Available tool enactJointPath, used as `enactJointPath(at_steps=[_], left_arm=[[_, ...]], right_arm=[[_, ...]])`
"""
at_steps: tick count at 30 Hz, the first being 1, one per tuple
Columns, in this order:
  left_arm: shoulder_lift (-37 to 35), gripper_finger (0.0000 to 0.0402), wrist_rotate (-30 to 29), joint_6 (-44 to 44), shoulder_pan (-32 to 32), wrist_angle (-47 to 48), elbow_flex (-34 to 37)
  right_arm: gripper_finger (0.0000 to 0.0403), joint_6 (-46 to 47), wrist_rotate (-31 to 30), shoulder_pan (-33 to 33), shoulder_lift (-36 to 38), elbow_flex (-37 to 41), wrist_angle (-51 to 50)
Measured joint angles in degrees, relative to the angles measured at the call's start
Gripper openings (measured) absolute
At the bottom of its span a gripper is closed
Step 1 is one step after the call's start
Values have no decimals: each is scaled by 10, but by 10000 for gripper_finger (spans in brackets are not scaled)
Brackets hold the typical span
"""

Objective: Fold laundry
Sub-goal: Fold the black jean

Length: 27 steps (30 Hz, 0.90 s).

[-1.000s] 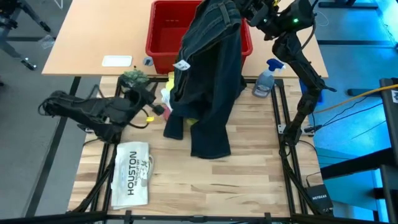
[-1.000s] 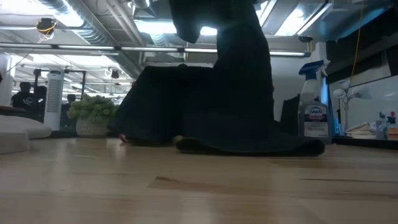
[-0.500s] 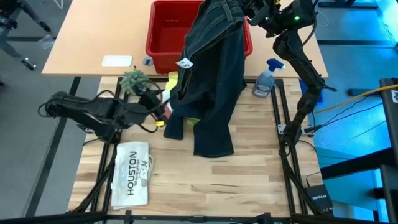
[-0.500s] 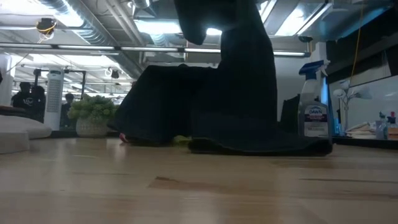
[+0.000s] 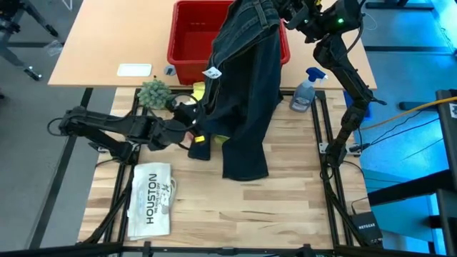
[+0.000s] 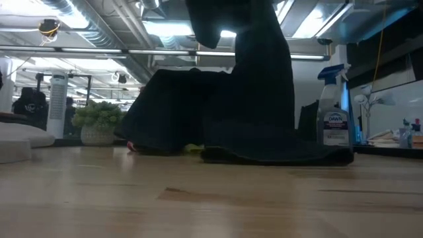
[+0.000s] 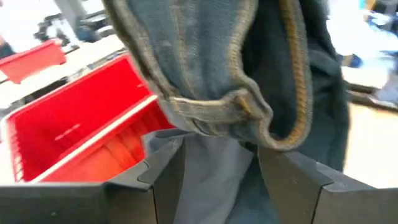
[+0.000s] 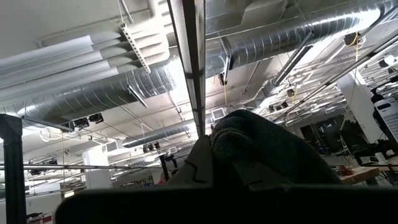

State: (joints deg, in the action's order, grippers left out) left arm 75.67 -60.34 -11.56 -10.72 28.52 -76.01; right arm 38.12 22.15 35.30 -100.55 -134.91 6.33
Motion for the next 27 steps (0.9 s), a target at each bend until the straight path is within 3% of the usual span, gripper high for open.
enactJointPath(at_steps=[6,17,21,27], left_arm=[[12,194,-7,35,-3,-41,0],[-16,194,-31,27,-60,-50,0],[-23,194,-68,31,-77,-51,0],[-30,194,-65,27,-87,-52,0]], right_arm=[[2,1,-3,0,0,0,1],[3,-25,-7,0,0,0,-11],[3,-26,-10,0,0,0,-19],[3,-28,-12,0,0,0,-19]])
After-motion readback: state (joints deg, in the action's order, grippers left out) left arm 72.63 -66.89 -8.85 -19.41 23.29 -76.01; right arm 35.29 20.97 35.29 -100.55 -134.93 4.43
